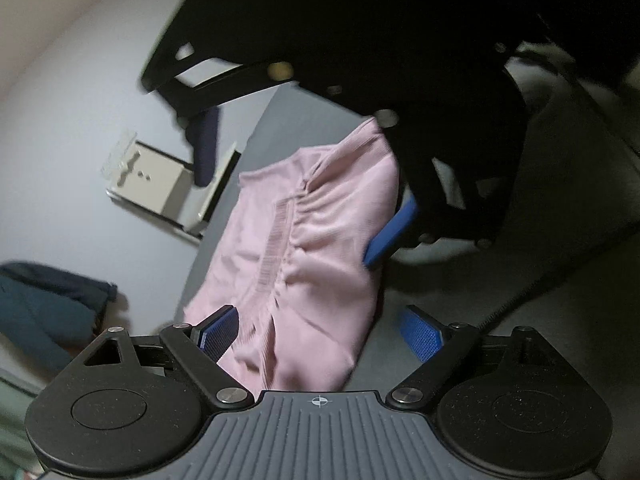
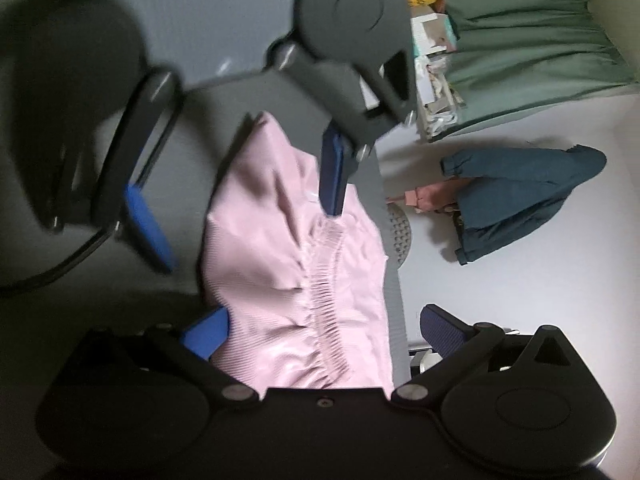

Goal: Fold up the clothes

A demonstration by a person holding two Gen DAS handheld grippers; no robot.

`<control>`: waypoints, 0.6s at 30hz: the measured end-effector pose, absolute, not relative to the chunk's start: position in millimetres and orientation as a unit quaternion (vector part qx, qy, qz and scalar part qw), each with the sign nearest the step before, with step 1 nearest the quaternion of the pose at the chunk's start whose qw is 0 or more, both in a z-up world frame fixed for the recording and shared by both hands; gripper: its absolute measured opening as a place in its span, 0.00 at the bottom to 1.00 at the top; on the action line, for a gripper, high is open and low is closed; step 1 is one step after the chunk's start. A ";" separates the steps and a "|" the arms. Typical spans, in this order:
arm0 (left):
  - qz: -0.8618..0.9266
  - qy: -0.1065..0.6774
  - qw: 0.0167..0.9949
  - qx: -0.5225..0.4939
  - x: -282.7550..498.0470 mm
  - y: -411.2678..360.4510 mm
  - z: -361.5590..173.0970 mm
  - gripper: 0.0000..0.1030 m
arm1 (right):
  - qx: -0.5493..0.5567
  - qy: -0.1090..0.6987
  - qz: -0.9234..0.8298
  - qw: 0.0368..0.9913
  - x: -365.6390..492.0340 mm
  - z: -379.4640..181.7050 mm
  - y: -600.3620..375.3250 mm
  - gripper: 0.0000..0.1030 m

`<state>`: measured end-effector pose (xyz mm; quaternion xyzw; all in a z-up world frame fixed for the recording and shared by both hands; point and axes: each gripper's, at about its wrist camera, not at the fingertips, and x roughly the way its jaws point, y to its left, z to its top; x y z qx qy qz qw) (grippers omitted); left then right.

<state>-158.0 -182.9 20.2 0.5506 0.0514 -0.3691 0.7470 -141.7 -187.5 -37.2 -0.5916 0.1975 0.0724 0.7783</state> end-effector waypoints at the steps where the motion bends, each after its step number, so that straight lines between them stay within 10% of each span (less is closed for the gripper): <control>1: -0.365 0.045 0.745 0.557 -158.9 -186.4 18.5 0.86 | -0.589 0.197 0.068 0.781 -139.7 -35.4 -189.1 0.99; 18: -0.338 0.047 0.746 0.572 -151.6 -189.5 16.8 0.86 | -0.553 0.231 0.138 0.789 -147.9 -32.7 -193.1 0.99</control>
